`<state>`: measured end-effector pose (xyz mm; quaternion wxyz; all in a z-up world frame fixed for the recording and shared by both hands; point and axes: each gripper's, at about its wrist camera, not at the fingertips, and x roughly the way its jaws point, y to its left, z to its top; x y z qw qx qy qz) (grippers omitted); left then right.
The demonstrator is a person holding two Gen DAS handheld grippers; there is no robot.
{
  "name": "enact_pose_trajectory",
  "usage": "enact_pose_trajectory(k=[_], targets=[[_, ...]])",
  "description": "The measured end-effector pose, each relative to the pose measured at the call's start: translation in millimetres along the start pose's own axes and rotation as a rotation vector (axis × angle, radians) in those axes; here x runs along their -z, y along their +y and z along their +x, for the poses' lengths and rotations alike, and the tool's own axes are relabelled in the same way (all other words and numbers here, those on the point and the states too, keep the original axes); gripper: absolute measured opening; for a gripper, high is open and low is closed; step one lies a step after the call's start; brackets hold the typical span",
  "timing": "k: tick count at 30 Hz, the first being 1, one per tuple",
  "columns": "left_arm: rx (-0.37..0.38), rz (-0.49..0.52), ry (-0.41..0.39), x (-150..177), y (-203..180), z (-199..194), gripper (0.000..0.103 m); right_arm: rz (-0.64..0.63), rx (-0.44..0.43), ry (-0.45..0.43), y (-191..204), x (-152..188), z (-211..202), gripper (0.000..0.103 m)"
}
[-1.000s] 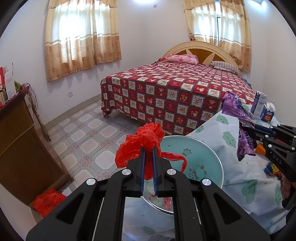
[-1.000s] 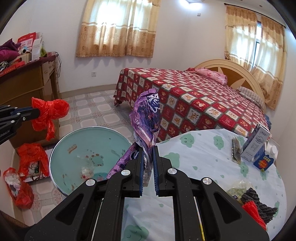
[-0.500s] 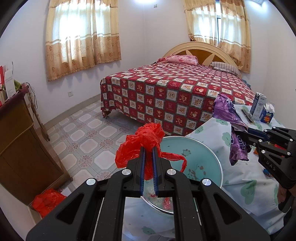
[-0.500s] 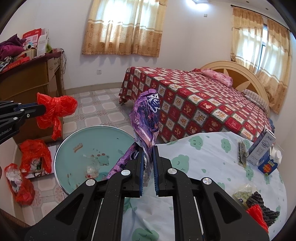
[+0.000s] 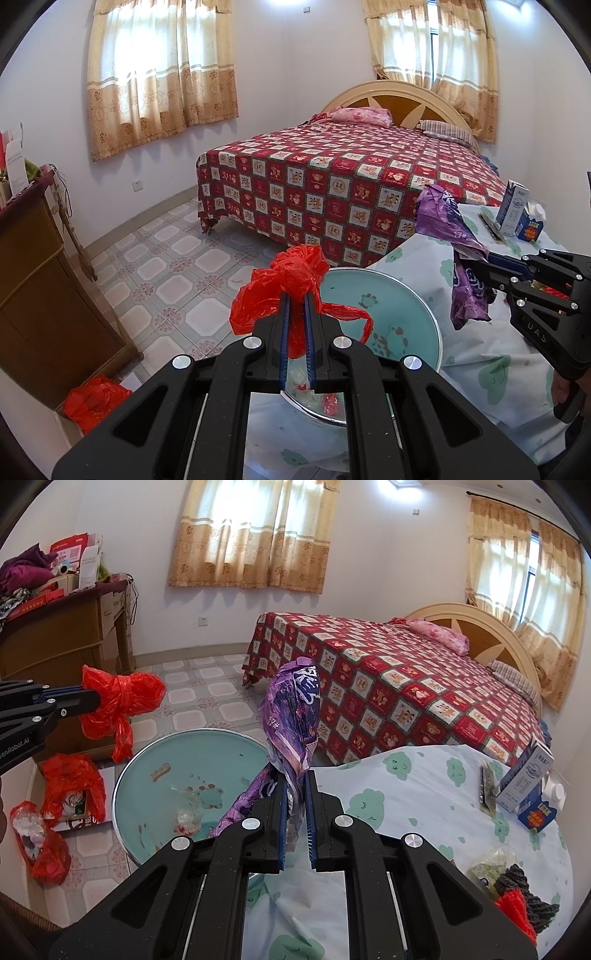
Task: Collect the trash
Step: 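Carry the red bag and purple wrapper over the teal bucket with both tools, then open both tools to drop the red bag and purple wrapper into the bucket, then return to the pile and grasp the yellow plastic bag with the left tool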
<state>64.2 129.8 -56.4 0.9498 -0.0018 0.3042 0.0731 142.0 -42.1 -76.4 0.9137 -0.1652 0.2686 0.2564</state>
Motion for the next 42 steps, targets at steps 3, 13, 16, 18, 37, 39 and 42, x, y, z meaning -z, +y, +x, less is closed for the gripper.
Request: enact_pose_trajectory(k=[3, 13, 16, 18, 37, 39, 42], targets=[[0.002, 0.001, 0.002, 1, -1, 0, 0.007, 0.0, -0.003, 0.001, 1, 0, 1, 0.01], [0.031, 0.037, 0.017, 8, -13, 3, 0.037, -0.026, -0.042, -0.001, 11, 3, 6, 0.038], [0.039, 0.05, 0.027, 11, -17, 5, 0.04, -0.015, -0.04, 0.006, 9, 5, 7, 0.039], [0.035, 0.054, 0.029, 13, -20, 6, 0.047, -0.008, -0.037, 0.005, 7, 6, 5, 0.041], [0.119, 0.194, 0.102, 46, -97, 7, 0.064, 0.267, 0.327, -0.015, -118, 111, -128, 0.057], [0.144, 0.216, 0.1, 47, -114, 4, 0.064, 0.312, 0.38, -0.001, -137, 135, -142, 0.058], [0.18, 0.252, 0.087, 47, -145, -3, 0.064, 0.367, 0.422, 0.016, -157, 162, -153, 0.058]])
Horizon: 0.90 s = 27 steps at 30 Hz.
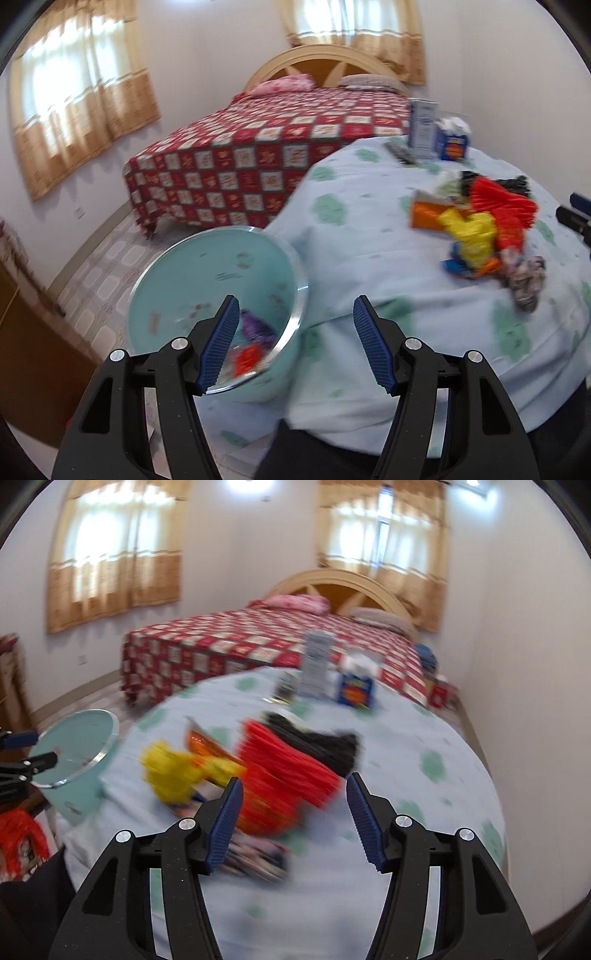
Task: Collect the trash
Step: 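Return to the pile and grasp the yellow plastic bag with the left tool, then carry the yellow bag over the bucket with the left tool while the right tool grasps the checkered cloth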
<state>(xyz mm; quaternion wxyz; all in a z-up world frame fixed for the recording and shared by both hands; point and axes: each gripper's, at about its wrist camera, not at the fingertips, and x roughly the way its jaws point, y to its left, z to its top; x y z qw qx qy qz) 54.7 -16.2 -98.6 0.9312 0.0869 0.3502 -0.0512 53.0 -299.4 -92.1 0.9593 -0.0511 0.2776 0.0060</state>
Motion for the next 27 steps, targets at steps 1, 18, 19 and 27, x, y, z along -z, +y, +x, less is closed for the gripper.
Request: enact_pose_trajectory(k=[1, 18, 19, 27], targets=[[0.017, 0.008, -0.003, -4, -11, 0, 0.064, 0.018, 0.014, 0.007, -10, 6, 0, 0.058], [0.194, 0.109, 0.048, -46, -141, 39, 0.032, 0.163, 0.032, 0.014, -68, 46, -1, 0.065], [0.198, 0.111, 0.051, -45, -140, 40, 0.027, 0.163, 0.022, 0.013, -67, 47, -1, 0.065], [0.229, 0.113, -0.025, -49, -116, 0, 0.023, 0.164, 0.019, 0.009, -61, 49, -3, 0.065]])
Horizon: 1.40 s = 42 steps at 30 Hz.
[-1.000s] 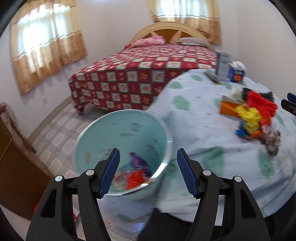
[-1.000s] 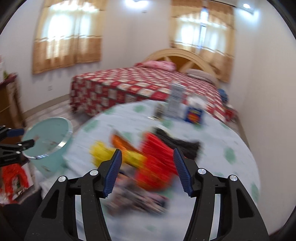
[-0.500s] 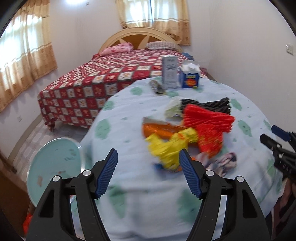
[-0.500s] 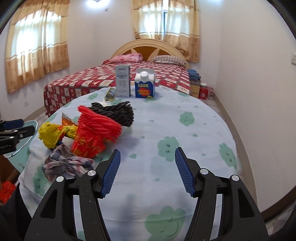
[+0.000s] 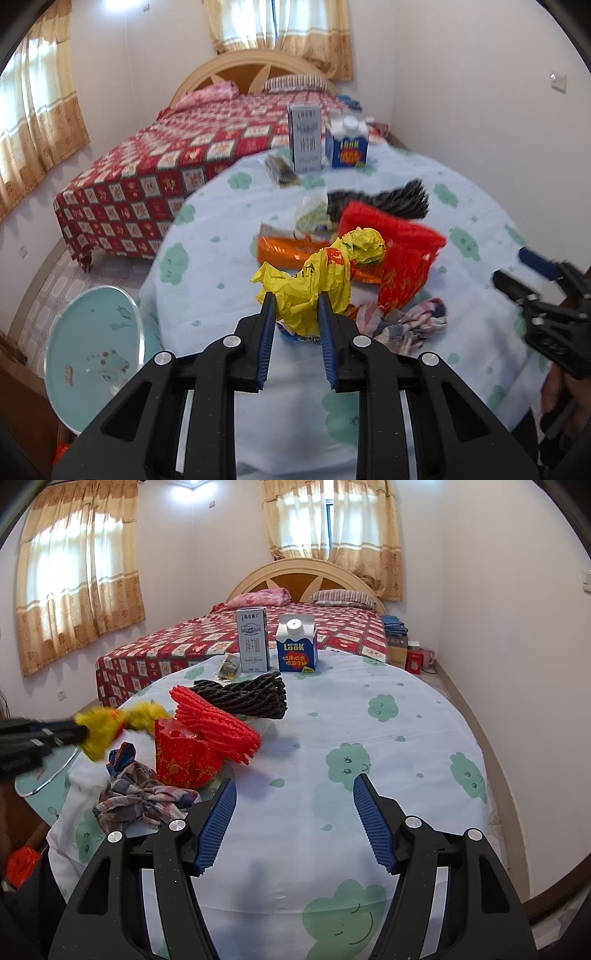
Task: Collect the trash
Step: 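Carry the yellow bag over the bucket with the left tool while the right tool grasps the checkered cloth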
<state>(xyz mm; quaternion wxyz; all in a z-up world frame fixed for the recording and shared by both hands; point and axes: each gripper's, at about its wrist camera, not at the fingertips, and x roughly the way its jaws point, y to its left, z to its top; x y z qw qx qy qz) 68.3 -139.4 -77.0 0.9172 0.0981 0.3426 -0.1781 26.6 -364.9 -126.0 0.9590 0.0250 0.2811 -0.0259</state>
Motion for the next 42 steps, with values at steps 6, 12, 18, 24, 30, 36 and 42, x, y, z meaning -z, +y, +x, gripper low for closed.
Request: enact_pose_trajectory(k=[6, 12, 18, 24, 30, 36, 42], targets=[[-0.038, -0.043, -0.051, 3, 37, -36, 0.023, -0.005, -0.003, 0.003, 6, 0, -2, 0.065], [-0.125, -0.071, -0.012, 39, 82, -50, 0.023, -0.025, -0.042, 0.016, 28, -1, 2, 0.065], [-0.142, -0.092, 0.041, 73, 108, -52, 0.024, -0.066, -0.095, 0.061, 61, -1, 17, 0.064], [-0.136, -0.129, 0.033, 74, 122, -54, 0.024, -0.09, -0.19, 0.183, 79, 8, 43, 0.04], [-0.149, -0.148, 0.013, 70, 130, -62, 0.024, -0.126, -0.223, 0.176, 88, 9, 32, 0.012], [-0.178, -0.174, -0.024, 62, 143, -75, 0.024, -0.138, -0.242, 0.092, 99, -2, 2, 0.011], [-0.215, -0.213, -0.041, 59, 163, -81, 0.024, -0.154, -0.235, 0.035, 114, -27, -6, 0.011]])
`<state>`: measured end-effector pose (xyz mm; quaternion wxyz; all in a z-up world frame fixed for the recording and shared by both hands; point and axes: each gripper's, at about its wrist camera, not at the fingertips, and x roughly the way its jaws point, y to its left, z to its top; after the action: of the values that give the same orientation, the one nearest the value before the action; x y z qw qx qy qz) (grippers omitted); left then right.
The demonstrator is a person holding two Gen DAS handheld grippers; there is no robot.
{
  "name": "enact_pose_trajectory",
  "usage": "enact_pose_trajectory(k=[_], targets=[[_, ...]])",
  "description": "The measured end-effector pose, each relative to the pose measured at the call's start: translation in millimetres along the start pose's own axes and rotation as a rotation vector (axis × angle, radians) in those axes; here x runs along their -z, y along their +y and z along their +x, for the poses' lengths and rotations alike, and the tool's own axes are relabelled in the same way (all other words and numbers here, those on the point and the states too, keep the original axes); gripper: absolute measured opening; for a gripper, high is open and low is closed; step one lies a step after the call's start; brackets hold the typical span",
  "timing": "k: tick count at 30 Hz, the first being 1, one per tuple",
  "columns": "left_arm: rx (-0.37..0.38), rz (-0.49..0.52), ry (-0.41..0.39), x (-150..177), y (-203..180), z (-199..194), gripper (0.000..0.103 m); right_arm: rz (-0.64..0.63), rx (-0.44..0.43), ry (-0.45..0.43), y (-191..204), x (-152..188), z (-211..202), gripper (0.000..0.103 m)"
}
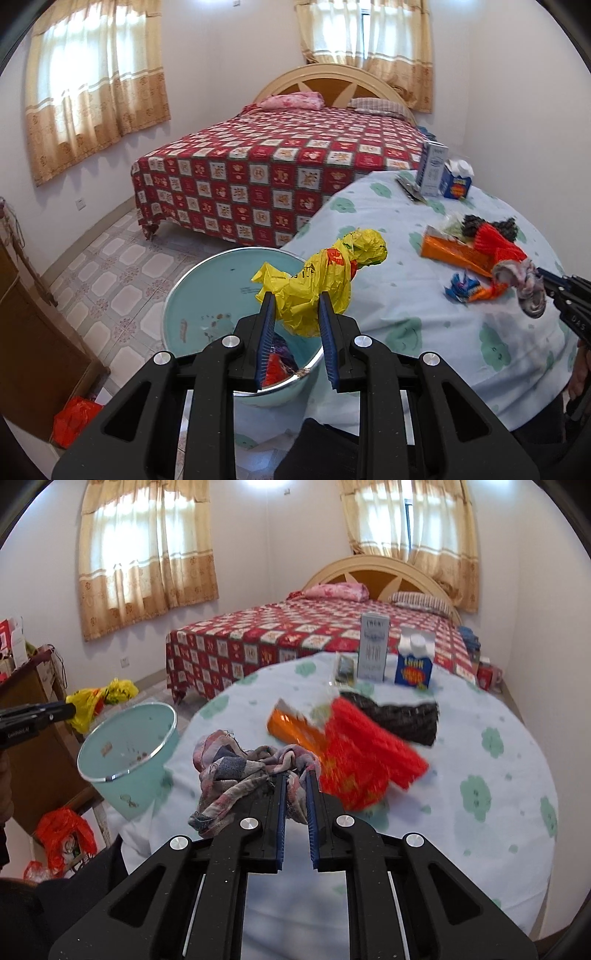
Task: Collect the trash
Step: 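Carry the yellow bag over the bucket with the left tool while the right tool grasps the checkered cloth, then hold the yellow bag and checkered cloth above the teal bucket with both tools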
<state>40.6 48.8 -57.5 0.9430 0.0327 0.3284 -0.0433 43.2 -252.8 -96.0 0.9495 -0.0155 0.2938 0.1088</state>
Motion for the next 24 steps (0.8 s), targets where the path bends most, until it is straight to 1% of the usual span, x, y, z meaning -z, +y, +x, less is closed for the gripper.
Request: enact_pose_trajectory(k=[5, 13, 20, 24], targets=[[-0.04, -0.026, -0.006, -2, 14, 2, 0.025, -0.025, 0.017, -0.009, 10, -20, 16, 0.011], [-0.106, -0.061, -0.028, -7, 33, 3, 0.025, -0.073, 0.013, -0.023, 31, -50, 42, 0.011], [-0.154, -0.105, -0.047, -10, 56, 4, 0.025, -0.116, 0.007, -0.033, 52, -67, 62, 0.011], [-0.185, -0.111, -0.062, -11, 64, 5, 0.025, -0.131, -0.006, -0.029, 65, -72, 73, 0.011]])
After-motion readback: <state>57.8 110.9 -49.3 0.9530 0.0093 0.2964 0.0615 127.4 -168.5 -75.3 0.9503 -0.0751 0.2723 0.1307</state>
